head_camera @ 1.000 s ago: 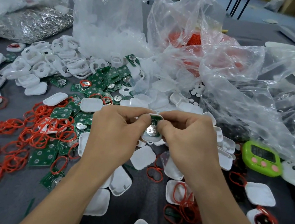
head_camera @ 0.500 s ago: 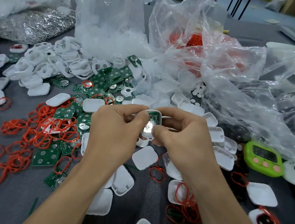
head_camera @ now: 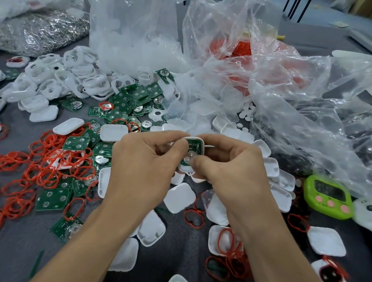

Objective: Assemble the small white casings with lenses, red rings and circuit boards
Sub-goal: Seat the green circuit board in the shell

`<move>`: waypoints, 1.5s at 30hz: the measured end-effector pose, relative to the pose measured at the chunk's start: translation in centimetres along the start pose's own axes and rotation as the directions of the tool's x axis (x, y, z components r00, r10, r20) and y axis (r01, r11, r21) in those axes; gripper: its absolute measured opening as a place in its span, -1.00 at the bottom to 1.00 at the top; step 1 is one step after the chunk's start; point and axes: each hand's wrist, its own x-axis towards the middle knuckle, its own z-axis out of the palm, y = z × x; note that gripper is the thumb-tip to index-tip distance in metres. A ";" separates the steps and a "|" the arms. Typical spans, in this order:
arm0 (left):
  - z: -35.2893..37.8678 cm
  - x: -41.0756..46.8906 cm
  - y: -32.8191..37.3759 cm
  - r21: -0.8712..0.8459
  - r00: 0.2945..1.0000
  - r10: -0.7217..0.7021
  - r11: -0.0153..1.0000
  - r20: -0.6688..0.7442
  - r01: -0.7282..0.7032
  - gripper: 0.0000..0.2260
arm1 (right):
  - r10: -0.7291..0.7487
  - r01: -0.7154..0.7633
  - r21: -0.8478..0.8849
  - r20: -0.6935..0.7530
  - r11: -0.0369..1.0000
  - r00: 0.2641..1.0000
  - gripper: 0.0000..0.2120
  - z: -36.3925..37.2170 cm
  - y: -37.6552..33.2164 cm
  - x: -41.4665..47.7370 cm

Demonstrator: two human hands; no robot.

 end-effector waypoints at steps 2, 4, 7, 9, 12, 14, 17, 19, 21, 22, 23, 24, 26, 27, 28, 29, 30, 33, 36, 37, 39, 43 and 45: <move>0.0 0.0 0.0 -0.024 1.000 0.002 1.000 -0.015 -0.002 -0.77 | -0.016 0.015 0.025 0.020 1.000 1.000 -0.77 -0.1 -0.3 -0.1; -0.1 0.1 0.0 -0.055 1.000 -0.001 0.999 -0.016 0.000 -0.79 | 0.000 0.000 0.056 0.002 0.998 1.000 -0.79 -0.1 -0.4 -0.1; -0.3 0.4 -0.2 -0.118 0.999 -0.051 0.992 0.007 0.051 -0.73 | 0.023 -0.022 0.028 -0.047 0.999 0.999 -0.78 -0.1 -0.5 0.0; -0.5 0.5 -0.2 -0.170 0.991 -0.121 0.977 0.064 0.130 -0.75 | 0.037 -0.034 0.046 -0.059 0.998 0.998 -0.75 -0.2 -0.6 0.0; -0.7 0.7 0.0 -0.256 0.954 -0.223 0.928 0.201 0.271 -0.78 | 0.041 -0.036 0.067 -0.079 0.997 0.996 -0.73 -0.4 -0.7 0.0; -0.9 0.9 -0.2 -0.299 0.910 -0.278 0.880 0.306 0.369 -0.77 | 0.044 -0.038 0.071 -0.083 0.997 0.996 -0.75 -0.4 -0.8 -0.1; -1.2 1.3 -0.6 -0.382 0.829 -0.298 0.779 0.473 0.498 -0.78 | 0.062 -0.057 0.092 -0.057 0.994 0.996 -0.78 -0.5 -1.0 -0.2; -1.4 1.6 -0.9 -0.465 0.779 -0.260 0.680 0.570 0.567 -0.77 | 0.076 -0.073 0.124 -0.025 0.990 0.997 -0.81 -0.6 -1.2 -0.3; -1.5 1.8 -1.1 -0.510 0.729 -0.201 0.595 0.654 0.621 -0.71 | 0.098 -0.098 0.186 0.004 0.978 0.995 -0.82 -0.6 -1.4 -0.3; -1.6 1.9 -1.1 -0.518 0.711 -0.176 0.570 0.681 0.638 -0.69 | 0.114 -0.116 0.221 0.018 0.968 0.993 -0.82 -0.6 -1.5 -0.3; -1.6 2.0 -1.2 -0.525 0.700 -0.157 0.554 0.696 0.646 -0.68 | 0.132 -0.135 0.252 0.030 0.958 0.991 -0.83 -0.6 -1.7 -0.3; -1.6 2.1 -1.2 -0.531 0.697 -0.146 0.544 0.702 0.649 -0.68 | 0.147 -0.152 0.275 0.037 0.949 0.988 -0.83 -0.6 -1.8 -0.3; -1.6 2.1 -1.2 -0.540 0.694 -0.136 0.530 0.707 0.654 -0.66 | 0.165 -0.168 0.298 0.035 0.940 0.986 -0.83 -0.7 -1.8 -0.3; -1.7 2.1 -1.2 -0.540 0.692 -0.133 0.528 0.710 0.656 -0.66 | 0.167 -0.168 0.302 0.030 0.938 0.986 -0.83 -0.6 -1.8 -0.3; -1.7 2.1 -1.2 -0.538 0.691 -0.132 0.531 0.710 0.654 -0.65 | 0.166 -0.167 0.304 0.029 0.938 0.986 -0.82 -0.6 -1.7 -0.3; -1.7 2.1 -1.1 -0.538 0.694 -0.132 0.537 0.707 0.650 -0.66 | 0.163 -0.164 0.305 0.029 0.938 0.986 -0.80 -0.5 -1.7 -0.3; -1.7 2.1 -1.1 -0.539 0.700 -0.134 0.542 0.702 0.644 -0.66 | 0.157 -0.158 0.300 0.026 0.941 0.987 -0.77 -0.5 -1.7 -0.3; -1.9 2.2 -1.0 -0.553 0.714 -0.143 0.535 0.686 0.639 -0.66 | 0.083 -0.066 0.194 -0.082 0.979 0.993 -0.77 -1.0 -1.6 -0.1; -2.3 2.5 -1.1 -0.572 0.706 -0.119 0.500 0.698 0.650 -0.50 | -0.130 0.055 -0.217 -0.348 0.975 0.928 -0.85 -3.5 -1.4 0.9; -2.4 2.6 -1.0 -0.576 0.707 -0.113 0.498 0.698 0.648 -0.44 | -0.197 0.046 -0.363 -0.391 0.931 0.899 -0.86 -4.5 -1.6 1.3; -2.5 2.7 -1.1 -0.580 0.710 -0.105 0.500 0.696 0.643 -0.40 | -0.252 -0.018 -0.616 -0.349 0.788 0.903 -0.84 -6.1 -2.2 1.9; -2.4 2.6 -1.1 -0.578 0.688 -0.074 0.481 0.722 0.659 -0.42 | -0.037 -0.143 -0.822 -0.195 0.551 0.980 -0.91 -6.5 -2.8 2.7; -2.3 2.5 -1.0 -0.584 0.694 -0.088 0.472 0.714 0.661 -0.51 | 0.005 -0.148 -0.852 -0.168 0.502 0.986 -0.87 -6.3 -2.9 2.3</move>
